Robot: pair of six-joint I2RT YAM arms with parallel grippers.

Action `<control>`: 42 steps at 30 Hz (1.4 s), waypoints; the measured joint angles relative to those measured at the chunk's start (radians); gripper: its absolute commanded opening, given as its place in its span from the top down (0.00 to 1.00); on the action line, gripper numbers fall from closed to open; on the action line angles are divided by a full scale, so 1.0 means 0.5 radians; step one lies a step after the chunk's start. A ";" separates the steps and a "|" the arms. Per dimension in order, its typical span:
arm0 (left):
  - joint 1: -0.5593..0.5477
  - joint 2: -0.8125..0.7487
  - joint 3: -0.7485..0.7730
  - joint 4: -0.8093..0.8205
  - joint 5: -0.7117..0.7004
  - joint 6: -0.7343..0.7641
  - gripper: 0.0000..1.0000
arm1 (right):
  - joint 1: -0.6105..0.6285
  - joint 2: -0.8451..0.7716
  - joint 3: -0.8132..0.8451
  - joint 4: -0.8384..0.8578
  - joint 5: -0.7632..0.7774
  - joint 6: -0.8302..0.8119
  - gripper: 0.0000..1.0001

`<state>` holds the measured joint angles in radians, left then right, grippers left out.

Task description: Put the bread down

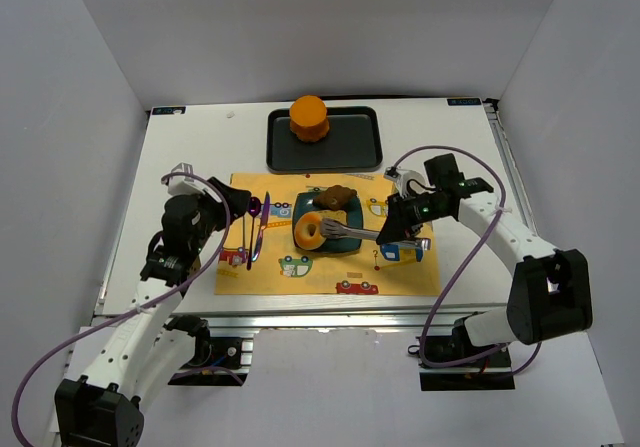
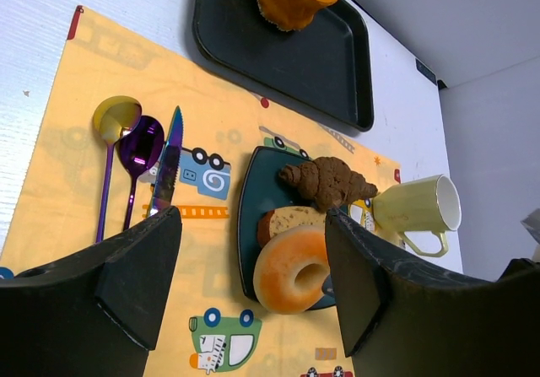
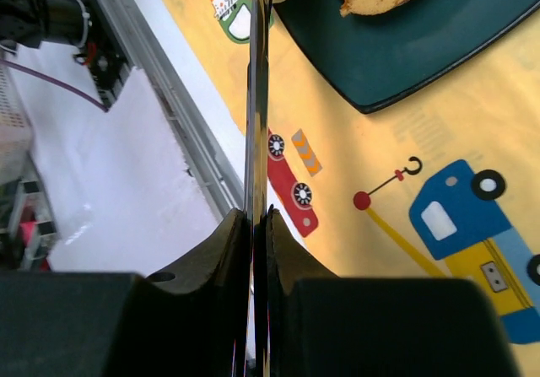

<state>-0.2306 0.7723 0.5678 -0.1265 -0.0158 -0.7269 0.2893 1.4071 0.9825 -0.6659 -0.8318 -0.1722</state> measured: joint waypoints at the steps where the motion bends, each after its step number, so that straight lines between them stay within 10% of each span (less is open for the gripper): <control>1: 0.000 -0.002 -0.005 0.000 0.002 0.000 0.22 | 0.000 -0.021 -0.009 -0.003 0.014 -0.019 1.00; 10: 0.000 -0.060 -0.009 -0.003 0.003 0.000 0.22 | 0.000 -0.061 -0.060 0.037 0.083 -0.054 1.00; 18: 0.000 -0.192 -0.043 -0.040 0.002 -0.014 0.22 | -0.002 -0.060 -0.060 0.070 0.120 -0.043 0.64; 29: 0.000 -0.245 -0.043 -0.098 0.000 -0.014 0.22 | -0.014 -0.082 -0.060 0.073 0.127 -0.055 0.55; 37: 0.000 -0.233 -0.043 -0.099 0.000 -0.014 0.22 | -0.053 -0.193 -0.053 0.069 0.132 -0.091 0.54; 42: 0.000 -0.213 -0.043 -0.099 0.001 -0.014 0.25 | -0.055 -0.209 0.003 0.018 0.152 -0.166 0.85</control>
<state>-0.2306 0.6659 0.5461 -0.1761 -0.0154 -0.7338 0.2619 1.3025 0.9840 -0.6567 -0.7559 -0.2550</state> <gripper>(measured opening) 0.781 0.276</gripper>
